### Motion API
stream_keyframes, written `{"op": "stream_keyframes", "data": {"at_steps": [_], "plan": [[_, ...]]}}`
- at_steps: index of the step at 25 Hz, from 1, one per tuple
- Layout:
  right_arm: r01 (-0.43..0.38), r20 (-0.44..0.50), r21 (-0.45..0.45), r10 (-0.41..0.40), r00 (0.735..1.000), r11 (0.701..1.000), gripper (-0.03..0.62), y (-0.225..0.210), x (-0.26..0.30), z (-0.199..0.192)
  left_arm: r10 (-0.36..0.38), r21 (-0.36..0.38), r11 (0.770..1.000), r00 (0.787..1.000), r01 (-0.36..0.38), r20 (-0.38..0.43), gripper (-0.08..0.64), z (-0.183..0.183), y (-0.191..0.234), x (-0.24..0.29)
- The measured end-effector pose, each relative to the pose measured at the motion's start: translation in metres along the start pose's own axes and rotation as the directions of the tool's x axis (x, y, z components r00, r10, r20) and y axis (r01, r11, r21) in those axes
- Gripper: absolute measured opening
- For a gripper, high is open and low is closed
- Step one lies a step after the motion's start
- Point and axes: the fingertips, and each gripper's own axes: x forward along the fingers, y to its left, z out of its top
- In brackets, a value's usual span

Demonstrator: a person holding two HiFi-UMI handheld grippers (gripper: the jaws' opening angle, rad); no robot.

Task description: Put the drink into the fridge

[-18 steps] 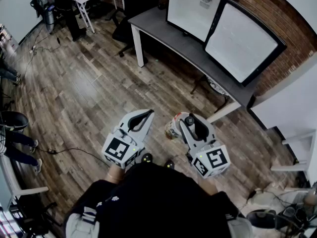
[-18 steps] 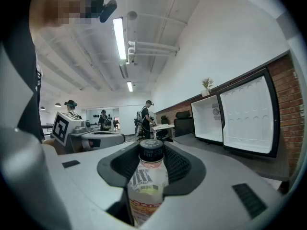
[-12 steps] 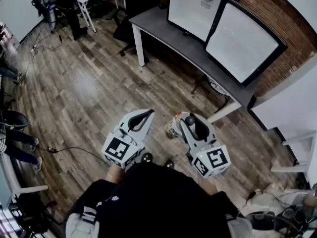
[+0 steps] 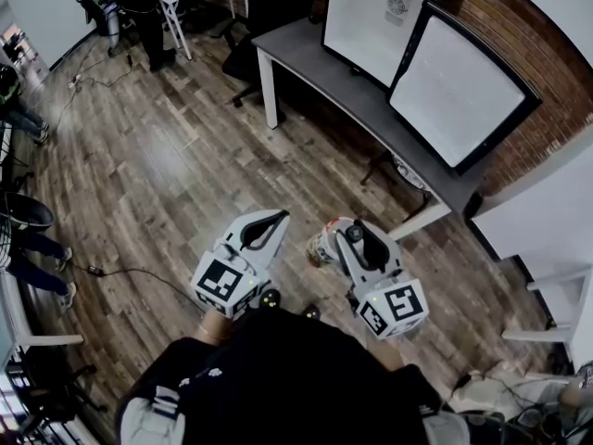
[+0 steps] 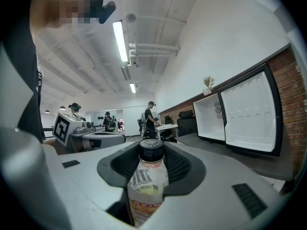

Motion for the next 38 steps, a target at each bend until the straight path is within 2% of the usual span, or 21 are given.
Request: {"op": "stream_keyframes", "data": {"at_steps": [11, 18, 22, 26, 30, 33, 38], "plan": [[-0.05, -0.011, 0.023, 0.05, 0.999, 0.998, 0.15, -0.023, -0.029, -0.01, 0.09, 0.026, 0.996, 0.996, -0.091, 0.024, -0.003, -0.002, -0.023, 0.005], [-0.062, -0.001, 0.028, 0.062, 0.998, 0.998, 0.15, -0.031, -0.037, -0.013, 0.122, 0.002, 0.992, 0.992, -0.122, -0.018, -0.003, -0.01, -0.031, 0.005], [-0.051, -0.001, 0.025, 0.051, 0.999, 0.998, 0.15, -0.041, -0.034, -0.014, 0.118, 0.018, 0.993, 0.993, -0.118, 0.026, -0.003, -0.007, -0.024, 0.014], [-0.026, 0.007, 0.017, 0.026, 1.0, 1.0, 0.15, -0.05, -0.019, -0.008, 0.105, 0.018, 0.994, 0.994, -0.105, 0.033, -0.003, -0.006, -0.005, 0.024], [0.006, 0.011, 0.012, -0.007, 1.0, 1.0, 0.15, -0.06, 0.009, -0.002, 0.088, 0.005, 0.996, 0.996, -0.088, 0.029, -0.003, -0.007, 0.031, 0.04], [0.041, 0.02, 0.011, -0.041, 0.999, 0.999, 0.15, -0.068, 0.03, 0.002, 0.062, 0.006, 0.998, 0.996, -0.062, 0.063, -0.003, 0.002, 0.054, 0.054], [0.093, 0.017, 0.012, -0.094, 0.995, 0.996, 0.15, -0.085, 0.063, 0.008, 0.01, 0.002, 1.0, 0.998, -0.01, 0.065, -0.003, 0.005, 0.091, 0.082]]}}
